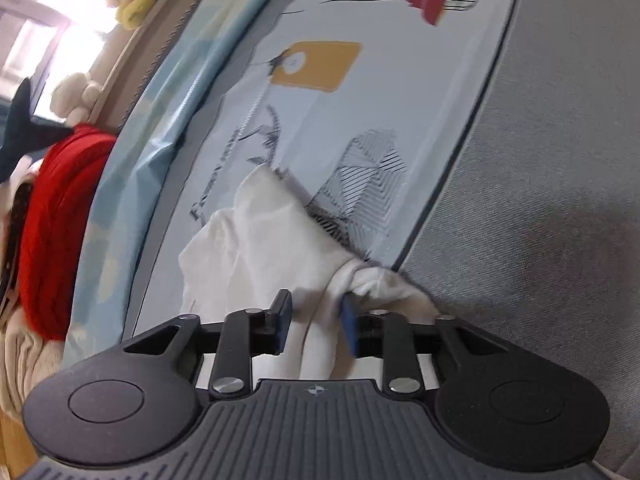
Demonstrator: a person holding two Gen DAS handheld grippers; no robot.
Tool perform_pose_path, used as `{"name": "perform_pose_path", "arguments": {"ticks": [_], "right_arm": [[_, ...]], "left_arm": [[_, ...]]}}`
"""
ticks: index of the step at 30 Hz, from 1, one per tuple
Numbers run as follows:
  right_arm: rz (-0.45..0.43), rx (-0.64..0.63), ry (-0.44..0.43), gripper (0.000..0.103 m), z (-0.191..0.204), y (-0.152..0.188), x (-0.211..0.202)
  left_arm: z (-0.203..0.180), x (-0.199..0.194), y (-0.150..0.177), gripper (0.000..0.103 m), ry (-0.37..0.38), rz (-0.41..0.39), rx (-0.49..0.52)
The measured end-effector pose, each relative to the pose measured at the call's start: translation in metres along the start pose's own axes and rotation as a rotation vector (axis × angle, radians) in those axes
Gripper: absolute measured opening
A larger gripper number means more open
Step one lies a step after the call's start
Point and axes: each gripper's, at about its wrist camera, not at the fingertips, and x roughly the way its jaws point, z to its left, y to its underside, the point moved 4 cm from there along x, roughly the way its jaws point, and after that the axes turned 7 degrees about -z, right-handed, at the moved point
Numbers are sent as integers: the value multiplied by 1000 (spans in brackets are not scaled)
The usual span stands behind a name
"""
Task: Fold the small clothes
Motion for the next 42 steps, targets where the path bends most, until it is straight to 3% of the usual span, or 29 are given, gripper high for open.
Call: {"name": "perform_pose_path", "arguments": {"ticks": [3, 6, 7, 8, 10, 12, 17, 20, 24, 27, 32, 35, 40, 42], "right_arm": [[-97, 96, -78, 0, -2, -5, -26], [-236, 44, -116, 0, 6, -10, -51], [-222, 32, -68, 0, 3, -10, -48], [-179, 9, 33, 0, -5, -8, -40], [-126, 26, 155, 0, -22, -1, -31], [-94, 74, 134, 1, -27, 6, -28], [-133, 0, 34, 4, 6, 9, -30], [-85, 13, -5, 4, 12, 12, -18], [-10, 47, 3, 12, 6, 10, 4], [9, 16, 33, 12, 5, 10, 8], [26, -18, 42, 12, 8, 12, 10], [5, -23, 35, 1, 6, 10, 4], [-113, 14, -21, 1, 22, 3, -40], [-140, 16, 10, 1, 21, 3, -49]], "left_arm": [[-12, -33, -20, 3, 58, -159, 43], [-14, -55, -32, 3, 74, -264, 41], [-11, -53, -31, 3, 58, -250, 28], [-5, -46, -29, 3, 29, -208, 10], [8, -27, -19, 4, 3, -84, -42], [18, -16, -12, 5, 6, -5, -95], [27, -23, -18, 15, 15, -32, -108], [26, -18, -15, 16, 23, 0, -102], [23, -8, -12, 16, 25, 32, -94], [26, -5, -13, 25, 20, 33, -103], [33, -2, -16, 28, 31, 41, -150], [35, 0, -18, 28, 44, 39, -173], [34, 3, -19, 28, 61, 55, -201], [31, 1, -20, 28, 65, 51, -205]]}}
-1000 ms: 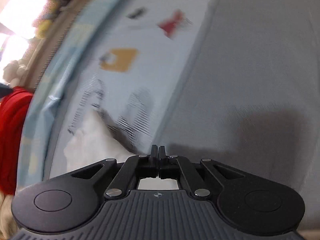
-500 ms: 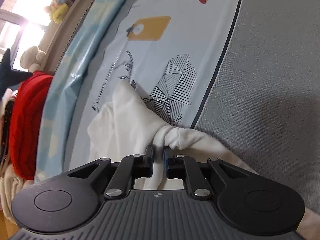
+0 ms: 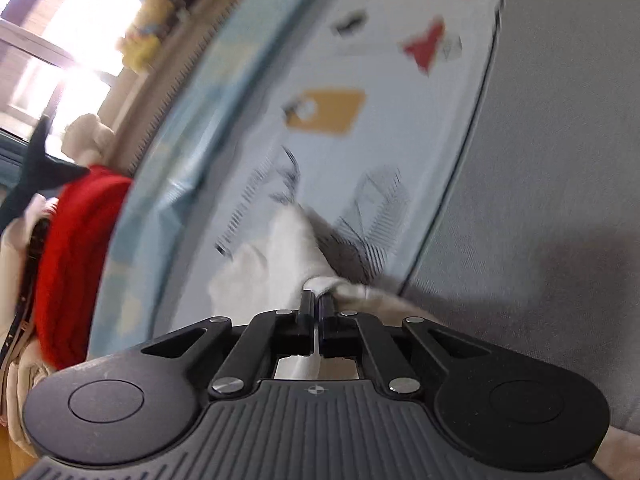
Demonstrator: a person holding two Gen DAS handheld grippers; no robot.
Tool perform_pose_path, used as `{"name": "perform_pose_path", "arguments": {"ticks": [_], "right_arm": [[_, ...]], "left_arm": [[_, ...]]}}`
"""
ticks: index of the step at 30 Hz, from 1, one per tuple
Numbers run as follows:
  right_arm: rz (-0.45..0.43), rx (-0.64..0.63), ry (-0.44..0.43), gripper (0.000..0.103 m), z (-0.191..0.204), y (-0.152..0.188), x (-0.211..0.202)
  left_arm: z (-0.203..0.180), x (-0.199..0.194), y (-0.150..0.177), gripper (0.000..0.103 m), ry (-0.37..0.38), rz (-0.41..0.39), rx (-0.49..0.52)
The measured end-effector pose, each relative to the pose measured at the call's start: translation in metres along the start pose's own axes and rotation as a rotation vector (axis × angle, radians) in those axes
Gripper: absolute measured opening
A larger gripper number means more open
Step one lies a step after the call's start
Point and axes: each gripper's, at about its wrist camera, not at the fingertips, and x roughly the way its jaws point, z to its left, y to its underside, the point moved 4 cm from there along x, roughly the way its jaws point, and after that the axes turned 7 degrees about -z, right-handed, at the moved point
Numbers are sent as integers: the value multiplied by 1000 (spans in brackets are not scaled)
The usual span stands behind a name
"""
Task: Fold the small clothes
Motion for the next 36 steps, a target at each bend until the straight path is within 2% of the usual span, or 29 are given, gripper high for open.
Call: {"name": "perform_pose_path", "arguments": {"ticks": [3, 5, 7, 9, 11, 12, 13, 15, 17, 18, 19, 20, 21, 23, 24, 28, 31, 34, 36], "right_arm": [[86, 39, 197, 1, -29, 5, 17], [58, 34, 272, 5, -36, 4, 12], [-18, -61, 222, 5, -19, 0, 1], [-79, -150, 98, 6, 6, 0, -7], [-40, -208, -46, 8, 25, 6, -2], [-15, -217, -70, 10, 28, 10, 5], [14, -224, -58, 11, 26, 14, 13], [86, -235, 47, 16, 11, 20, 35], [152, -172, 163, 15, -16, 23, 49], [158, -133, 173, 17, -20, 24, 50], [149, -134, 174, 18, -18, 24, 47], [135, -186, 177, 23, -9, 25, 44], [109, -248, 169, 24, 3, 27, 40], [72, -306, 128, 28, 17, 29, 36], [82, -305, 131, 34, 19, 32, 40], [201, -141, 218, 35, 1, 41, 45], [223, -165, 185, 36, 18, 56, 35], [212, -245, 120, 36, 40, 65, 29], [172, -338, 106, 36, 59, 66, 28]], "left_arm": [[-10, -5, 1, 28, 3, -22, 46], [-16, -7, 2, 28, 32, -24, 61], [-23, -9, 4, 28, 57, -22, 69], [-28, -10, 7, 28, 76, -18, 72], [-31, -10, 10, 28, 94, -7, 71], [-31, -8, 12, 28, 96, 2, 71], [-30, -6, 14, 28, 92, 12, 70], [-25, 1, 18, 28, 63, 45, 65], [-17, 8, 21, 28, 33, 75, 54], [-14, 8, 21, 28, 25, 80, 48], [-12, 7, 20, 28, 20, 79, 45], [-11, 5, 19, 28, 25, 74, 47], [-11, 4, 18, 28, 35, 67, 49], [-10, 6, 19, 28, 51, 76, 57], [-7, 10, 22, 27, 42, 96, 67], [3, 7, 19, 25, 49, 103, 59], [15, -11, 0, 25, 42, 8, 59], [45, -24, -20, 25, -20, -73, 38], [69, -31, -32, 25, -63, -110, 24]]}}
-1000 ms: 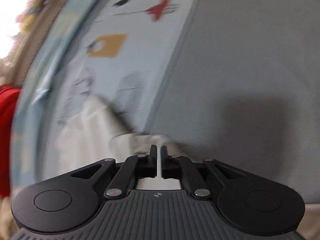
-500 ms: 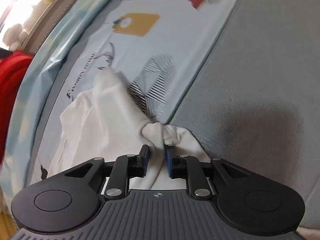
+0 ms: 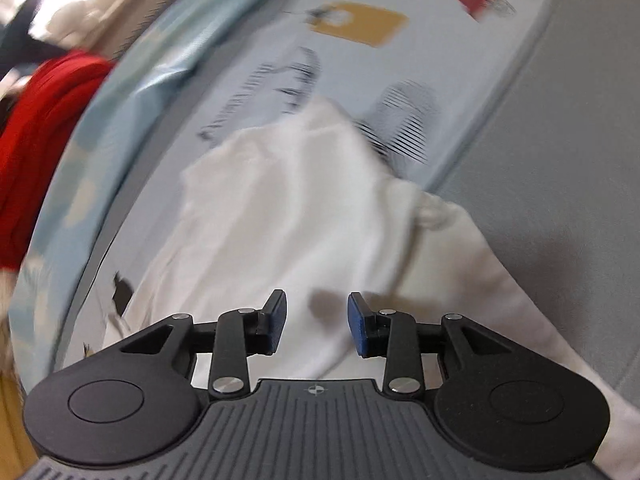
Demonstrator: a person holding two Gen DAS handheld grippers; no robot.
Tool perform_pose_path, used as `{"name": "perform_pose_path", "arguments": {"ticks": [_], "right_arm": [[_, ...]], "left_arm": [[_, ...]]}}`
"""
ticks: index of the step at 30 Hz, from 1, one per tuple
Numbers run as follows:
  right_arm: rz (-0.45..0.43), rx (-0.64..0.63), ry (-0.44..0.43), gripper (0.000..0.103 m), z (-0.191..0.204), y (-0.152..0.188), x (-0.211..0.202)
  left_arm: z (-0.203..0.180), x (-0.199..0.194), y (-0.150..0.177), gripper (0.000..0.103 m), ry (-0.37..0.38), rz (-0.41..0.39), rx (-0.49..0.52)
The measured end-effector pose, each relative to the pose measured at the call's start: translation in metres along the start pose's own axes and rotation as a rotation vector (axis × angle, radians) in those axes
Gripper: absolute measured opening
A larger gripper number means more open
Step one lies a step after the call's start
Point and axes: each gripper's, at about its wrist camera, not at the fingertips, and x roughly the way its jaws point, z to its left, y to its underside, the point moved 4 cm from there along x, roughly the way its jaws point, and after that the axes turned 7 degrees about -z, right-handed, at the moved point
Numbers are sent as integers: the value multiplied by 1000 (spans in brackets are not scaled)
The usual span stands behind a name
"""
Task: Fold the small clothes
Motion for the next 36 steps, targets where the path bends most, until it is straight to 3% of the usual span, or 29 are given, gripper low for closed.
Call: {"name": "perform_pose_path", "arguments": {"ticks": [6, 11, 14, 21, 24, 25, 26, 27, 32, 34, 36], "right_arm": [[-114, -221, -42, 36, 36, 4, -18], [-120, -344, -68, 36, 56, 13, -27], [-97, -375, -61, 36, 61, 18, -26], [-75, -394, -44, 36, 63, 27, -24], [-80, -413, -47, 36, 67, 30, -24], [-79, -416, -47, 36, 68, 31, -23], [-78, -418, -46, 36, 68, 32, -23], [-79, -418, -46, 36, 67, 32, -23], [-67, -414, -50, 36, 61, 33, -25], [-69, -419, -53, 36, 60, 33, -26], [-76, -422, -51, 36, 57, 32, -28]], "left_arm": [[96, -4, -37, 25, -196, -100, -42], [160, -3, -48, 26, -359, -94, -40], [183, -2, -50, 29, -388, -78, -68], [213, 4, -54, 44, -398, -76, -113], [219, 2, -54, 43, -397, -84, -153], [219, 4, -55, 38, -396, -85, -163], [218, 4, -56, 15, -388, -92, -168], [213, 4, -57, 3, -375, -97, -165], [170, -15, -67, 2, -376, -214, -78], [139, -31, -74, 2, -333, -286, -28], [96, -46, -76, 2, -230, -343, 22]]}}
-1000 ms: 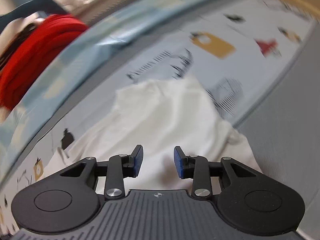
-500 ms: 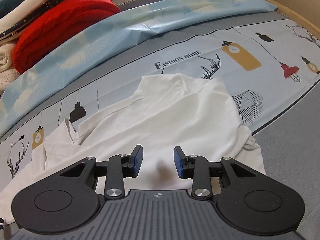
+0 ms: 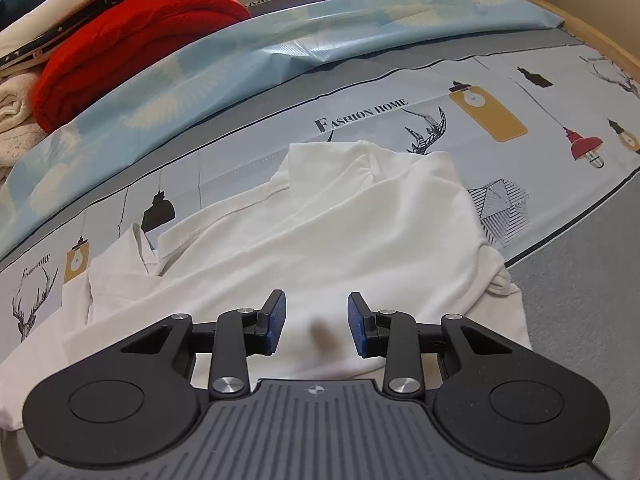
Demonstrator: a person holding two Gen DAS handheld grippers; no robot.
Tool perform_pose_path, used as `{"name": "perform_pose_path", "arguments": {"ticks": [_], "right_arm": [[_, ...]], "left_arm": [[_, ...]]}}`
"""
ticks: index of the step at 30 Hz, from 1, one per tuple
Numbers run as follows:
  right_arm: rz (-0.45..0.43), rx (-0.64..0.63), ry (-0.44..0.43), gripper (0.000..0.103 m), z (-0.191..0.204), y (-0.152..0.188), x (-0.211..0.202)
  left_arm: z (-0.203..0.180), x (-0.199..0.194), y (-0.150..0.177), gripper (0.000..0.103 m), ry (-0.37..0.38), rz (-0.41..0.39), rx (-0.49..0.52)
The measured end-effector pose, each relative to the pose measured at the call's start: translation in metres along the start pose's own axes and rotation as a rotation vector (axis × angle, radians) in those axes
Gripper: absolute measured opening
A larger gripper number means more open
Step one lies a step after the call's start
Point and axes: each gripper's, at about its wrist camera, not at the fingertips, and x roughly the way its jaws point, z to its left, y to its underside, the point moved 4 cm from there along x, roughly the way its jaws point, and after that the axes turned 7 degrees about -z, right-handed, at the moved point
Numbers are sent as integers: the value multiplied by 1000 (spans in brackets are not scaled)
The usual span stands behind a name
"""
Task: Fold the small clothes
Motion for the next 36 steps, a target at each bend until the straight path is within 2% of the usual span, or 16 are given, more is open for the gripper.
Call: {"name": "perform_pose_path", "arguments": {"ticks": [2, 5, 7, 8, 9, 10, 12, 14, 17, 19, 21, 24, 27, 31, 34, 36], "right_arm": [[3, 12, -7, 36, -3, 2, -1], [23, 32, -29, 36, -8, 4, -3], [31, 52, -44, 36, -13, 5, -5], [34, 58, -49, 36, -15, 5, -6], [36, 63, -51, 35, -18, 5, -6], [39, 69, -46, 36, -22, 6, -5], [50, 92, -26, 35, -32, 6, -1], [61, 117, -5, 35, -43, 6, 3], [62, 134, 0, 35, -51, 4, 5], [60, 120, -20, 35, -48, 3, 6], [56, 91, -66, 36, -41, 4, 8], [41, -39, -152, 36, -13, 9, 10], [21, -210, -251, 41, 25, 21, 8], [-11, -437, -358, 54, 74, 45, 6], [22, -537, -402, 57, 97, 63, 12], [50, -597, -391, 57, 104, 74, 21]], "left_arm": [[-44, -22, 2, 2, 124, -24, 24], [-126, -64, 22, 2, 396, 7, 50], [-186, -102, 45, 2, 577, 12, 122], [-215, -121, 61, 3, 679, 32, 164], [-244, -139, 80, 3, 796, 83, 201], [-263, -149, 95, 5, 880, 136, 220], [-290, -161, 121, 6, 977, 236, 240], [-295, -154, 128, 7, 949, 268, 247], [-275, -122, 115, 7, 797, 266, 186], [-254, -93, 101, 7, 656, 272, 119], [-231, -69, 94, 7, 483, 281, 82], [-201, -42, 87, 7, 289, 290, 57], [-184, -30, 80, 7, 263, 307, 10], [-185, -29, 75, 12, 278, 298, 44], [-184, -28, 82, 12, 283, 314, 33], [-182, -27, 83, 12, 287, 324, 33]]}}
